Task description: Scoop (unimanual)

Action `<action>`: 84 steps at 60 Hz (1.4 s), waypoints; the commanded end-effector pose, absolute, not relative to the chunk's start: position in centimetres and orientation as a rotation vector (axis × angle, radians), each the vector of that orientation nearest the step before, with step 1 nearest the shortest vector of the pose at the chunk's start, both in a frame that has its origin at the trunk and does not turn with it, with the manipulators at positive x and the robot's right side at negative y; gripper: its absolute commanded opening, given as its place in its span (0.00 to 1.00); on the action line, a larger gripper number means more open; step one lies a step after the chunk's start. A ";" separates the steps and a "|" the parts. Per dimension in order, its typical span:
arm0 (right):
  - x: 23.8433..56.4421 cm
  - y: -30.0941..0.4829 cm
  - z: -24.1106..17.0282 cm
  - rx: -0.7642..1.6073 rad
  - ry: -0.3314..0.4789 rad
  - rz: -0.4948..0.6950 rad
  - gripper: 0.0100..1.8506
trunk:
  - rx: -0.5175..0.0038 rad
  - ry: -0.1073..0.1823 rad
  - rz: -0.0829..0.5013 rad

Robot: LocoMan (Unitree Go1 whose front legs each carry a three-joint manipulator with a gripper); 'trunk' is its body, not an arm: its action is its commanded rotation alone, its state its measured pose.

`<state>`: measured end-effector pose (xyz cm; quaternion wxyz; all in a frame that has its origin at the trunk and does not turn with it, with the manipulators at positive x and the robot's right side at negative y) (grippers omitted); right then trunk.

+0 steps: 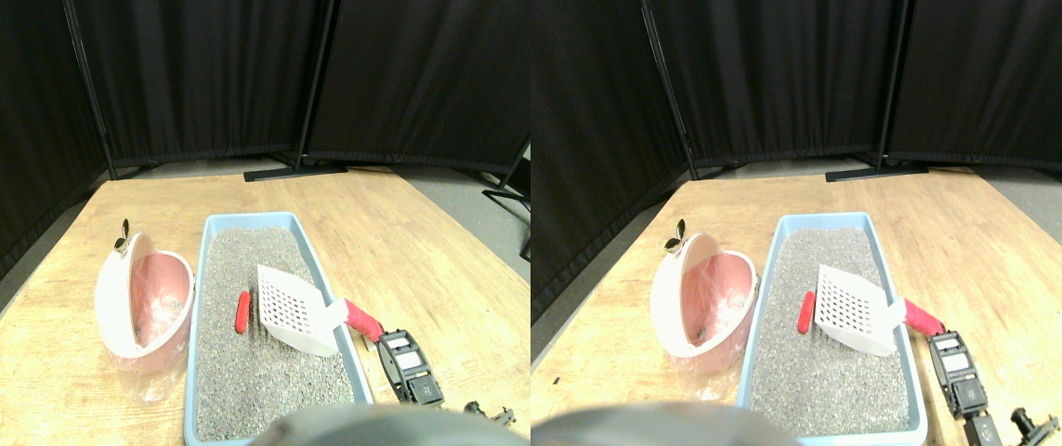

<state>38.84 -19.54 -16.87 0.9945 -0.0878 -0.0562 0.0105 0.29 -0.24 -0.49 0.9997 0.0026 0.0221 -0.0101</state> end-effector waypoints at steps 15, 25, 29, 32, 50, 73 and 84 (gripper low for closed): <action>38.5 -19.6 -15.9 -0.196 -0.176 0.031 0.22 | -0.003 0.044 -0.018; 38.8 -19.5 -16.0 -0.135 -0.251 0.084 0.29 | -0.003 0.047 -0.025; 38.9 -19.5 -15.9 -0.096 -0.260 0.092 0.37 | -0.004 0.048 -0.026; 39.0 -19.5 -16.0 -0.056 -0.264 0.098 0.40 | -0.005 0.049 -0.027; 40.2 -19.5 -16.7 0.098 -0.190 0.082 0.54 | -0.010 0.056 -0.027; 42.3 -20.0 -18.9 0.107 -0.102 0.064 0.52 | -0.016 0.063 -0.035; 43.0 -20.7 -19.6 0.111 -0.076 0.054 0.52 | -0.012 0.064 -0.045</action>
